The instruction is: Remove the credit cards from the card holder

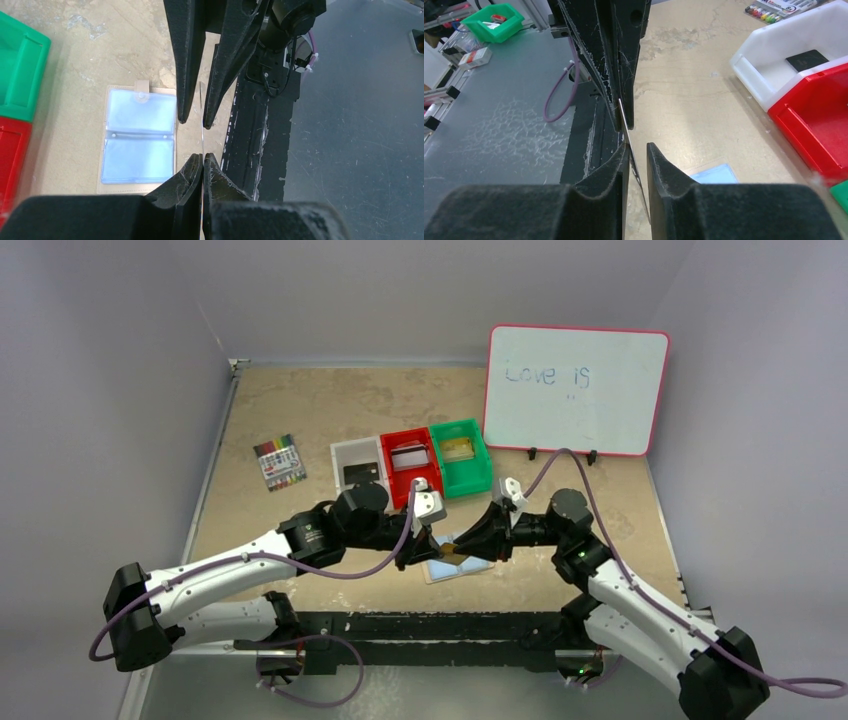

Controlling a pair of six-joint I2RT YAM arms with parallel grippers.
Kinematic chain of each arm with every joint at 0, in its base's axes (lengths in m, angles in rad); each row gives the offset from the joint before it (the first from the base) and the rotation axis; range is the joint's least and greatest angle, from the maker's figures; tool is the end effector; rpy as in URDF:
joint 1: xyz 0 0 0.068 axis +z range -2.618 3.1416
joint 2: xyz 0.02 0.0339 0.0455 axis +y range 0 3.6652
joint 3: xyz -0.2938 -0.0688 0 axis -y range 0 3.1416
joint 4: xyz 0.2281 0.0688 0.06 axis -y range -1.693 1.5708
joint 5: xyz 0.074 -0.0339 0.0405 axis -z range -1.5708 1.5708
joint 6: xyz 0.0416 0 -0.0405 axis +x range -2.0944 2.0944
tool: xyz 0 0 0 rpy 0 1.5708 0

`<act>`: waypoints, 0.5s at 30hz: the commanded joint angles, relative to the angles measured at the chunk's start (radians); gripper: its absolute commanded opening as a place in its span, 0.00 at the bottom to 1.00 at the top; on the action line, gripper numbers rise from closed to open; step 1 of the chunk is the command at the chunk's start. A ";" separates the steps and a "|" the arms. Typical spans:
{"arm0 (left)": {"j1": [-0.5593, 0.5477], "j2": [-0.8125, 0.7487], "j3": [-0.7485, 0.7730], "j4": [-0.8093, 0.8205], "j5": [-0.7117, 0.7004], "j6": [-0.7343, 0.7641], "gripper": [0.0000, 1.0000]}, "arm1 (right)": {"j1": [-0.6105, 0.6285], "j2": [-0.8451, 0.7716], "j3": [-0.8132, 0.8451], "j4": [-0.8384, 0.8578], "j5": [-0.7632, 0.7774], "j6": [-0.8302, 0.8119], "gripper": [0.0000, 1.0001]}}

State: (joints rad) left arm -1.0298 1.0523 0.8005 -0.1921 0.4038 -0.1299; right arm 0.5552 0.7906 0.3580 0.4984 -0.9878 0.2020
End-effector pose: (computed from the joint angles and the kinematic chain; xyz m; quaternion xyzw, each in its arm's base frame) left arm 0.0950 -0.1898 0.3218 0.4567 0.6992 -0.4285 0.3448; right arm 0.1026 0.1045 0.2875 -0.4464 0.5316 0.5386 0.4775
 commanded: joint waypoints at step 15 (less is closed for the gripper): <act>0.006 -0.010 0.086 -0.092 -0.112 -0.031 0.52 | 0.005 -0.028 0.066 -0.071 0.063 -0.132 0.00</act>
State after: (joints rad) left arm -1.0279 1.0534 0.8116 -0.2455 0.3515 -0.1375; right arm 0.5617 0.7990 0.3782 0.4416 -0.9916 0.1452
